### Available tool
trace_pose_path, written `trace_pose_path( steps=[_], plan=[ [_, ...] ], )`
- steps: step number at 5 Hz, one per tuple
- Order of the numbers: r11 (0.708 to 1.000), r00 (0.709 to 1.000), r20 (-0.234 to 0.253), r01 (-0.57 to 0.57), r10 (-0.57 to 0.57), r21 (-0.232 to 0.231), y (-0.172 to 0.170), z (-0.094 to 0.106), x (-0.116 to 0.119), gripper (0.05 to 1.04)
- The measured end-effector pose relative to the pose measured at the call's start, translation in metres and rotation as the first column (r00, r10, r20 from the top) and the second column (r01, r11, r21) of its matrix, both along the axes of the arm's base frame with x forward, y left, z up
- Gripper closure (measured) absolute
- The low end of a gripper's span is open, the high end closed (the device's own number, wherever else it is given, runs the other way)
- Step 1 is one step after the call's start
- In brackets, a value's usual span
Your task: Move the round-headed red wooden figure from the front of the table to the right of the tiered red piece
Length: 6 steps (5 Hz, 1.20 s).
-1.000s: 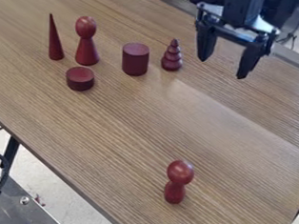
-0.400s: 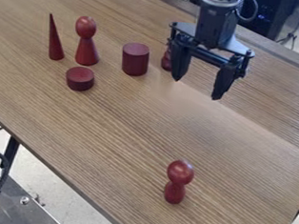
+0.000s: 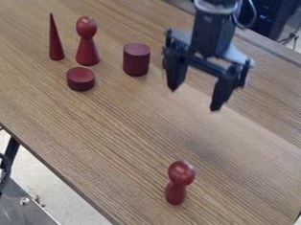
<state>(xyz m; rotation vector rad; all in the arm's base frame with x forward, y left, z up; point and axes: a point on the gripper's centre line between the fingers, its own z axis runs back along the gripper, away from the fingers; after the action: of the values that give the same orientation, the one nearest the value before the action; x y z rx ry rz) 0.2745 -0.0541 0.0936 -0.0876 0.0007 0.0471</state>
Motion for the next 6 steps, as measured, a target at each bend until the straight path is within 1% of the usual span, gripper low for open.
trace_pose_path(
  steps=[1, 2, 3, 4, 5, 6],
  plan=[
    [0.999, 0.998, -0.058, 0.036, -0.038, -0.032, -0.012, -0.005, -0.022, 0.084],
    [0.995, 0.987, -0.132, 0.087, -0.094, -0.058, -0.025, -0.011, -0.046, 0.084],
    [0.991, 0.974, -0.183, 0.126, -0.130, -0.035, -0.029, -0.013, -0.059, 0.084],
    [0.991, 0.963, -0.235, 0.131, -0.135, -0.033, -0.028, -0.015, -0.069, 0.084],
    [0.993, 0.956, -0.268, 0.119, -0.116, -0.007, -0.025, -0.018, -0.072, 0.084],
    [0.993, 0.955, -0.276, 0.114, -0.112, -0.008, -0.025, -0.019, -0.072, 0.084]
  ],
)
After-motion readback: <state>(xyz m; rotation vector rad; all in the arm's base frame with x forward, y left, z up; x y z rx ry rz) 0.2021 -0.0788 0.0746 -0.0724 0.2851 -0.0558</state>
